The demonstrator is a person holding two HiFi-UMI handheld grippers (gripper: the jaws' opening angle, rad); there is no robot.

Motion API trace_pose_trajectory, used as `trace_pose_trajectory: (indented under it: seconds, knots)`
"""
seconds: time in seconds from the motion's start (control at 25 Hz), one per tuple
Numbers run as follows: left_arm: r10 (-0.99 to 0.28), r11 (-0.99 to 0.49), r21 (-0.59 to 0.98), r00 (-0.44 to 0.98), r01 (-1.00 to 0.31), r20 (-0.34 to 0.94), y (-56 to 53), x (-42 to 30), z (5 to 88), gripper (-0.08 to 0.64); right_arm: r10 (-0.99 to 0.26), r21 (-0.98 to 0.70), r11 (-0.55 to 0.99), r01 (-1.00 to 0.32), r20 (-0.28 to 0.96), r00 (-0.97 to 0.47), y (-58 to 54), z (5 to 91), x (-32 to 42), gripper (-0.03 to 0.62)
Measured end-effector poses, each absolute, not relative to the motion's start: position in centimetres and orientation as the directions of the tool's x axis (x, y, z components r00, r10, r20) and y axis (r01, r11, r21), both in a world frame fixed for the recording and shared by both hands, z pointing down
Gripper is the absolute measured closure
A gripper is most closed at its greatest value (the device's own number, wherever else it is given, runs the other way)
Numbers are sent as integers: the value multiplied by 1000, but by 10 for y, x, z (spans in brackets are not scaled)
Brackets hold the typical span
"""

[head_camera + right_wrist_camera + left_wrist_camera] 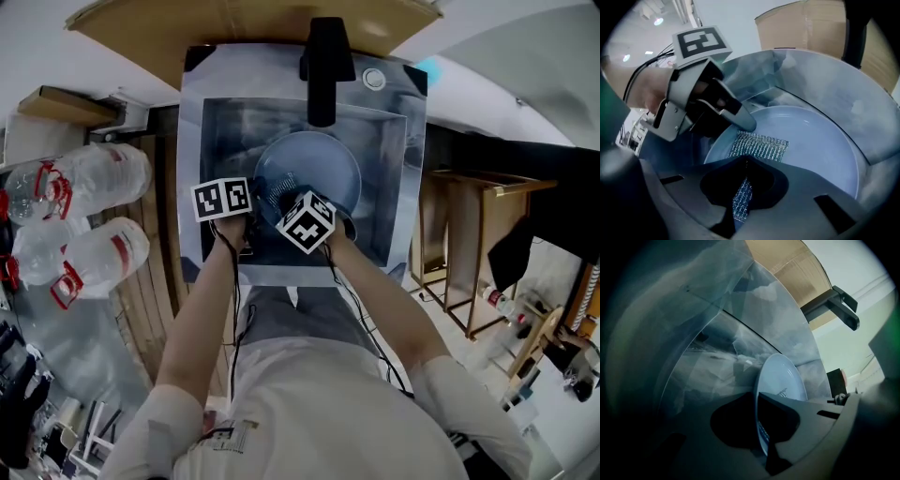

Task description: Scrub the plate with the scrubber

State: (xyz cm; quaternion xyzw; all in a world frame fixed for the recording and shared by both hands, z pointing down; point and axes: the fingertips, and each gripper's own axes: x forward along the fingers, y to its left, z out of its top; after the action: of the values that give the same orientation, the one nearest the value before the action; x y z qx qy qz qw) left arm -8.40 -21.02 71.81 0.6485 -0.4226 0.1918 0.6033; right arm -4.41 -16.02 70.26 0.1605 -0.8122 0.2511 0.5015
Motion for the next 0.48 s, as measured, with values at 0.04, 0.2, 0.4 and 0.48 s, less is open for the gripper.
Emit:
trace_pose_trajectory:
  seconds: [0.04, 0.2, 0.4, 0.48]
  knots:
    - [-321, 86, 625, 572, -776, 755, -210, -84, 718, 522, 7, -277, 803, -528, 890, -456, -166, 704, -46, 558]
    - [-332, 86, 641, 585, -763, 740, -211, -86, 718, 522, 155, -428, 729, -534, 863, -481, -173, 712, -43, 558]
    - [-314, 79, 636, 586, -768, 747, -210, -84, 718, 522, 84, -325, 801, -502, 892, -444, -204, 707, -30, 558]
    - [-304, 70, 631, 586, -773, 751, -210, -83, 718, 522, -32, -245, 807, -537, 891, -454, -232, 707, -23, 558]
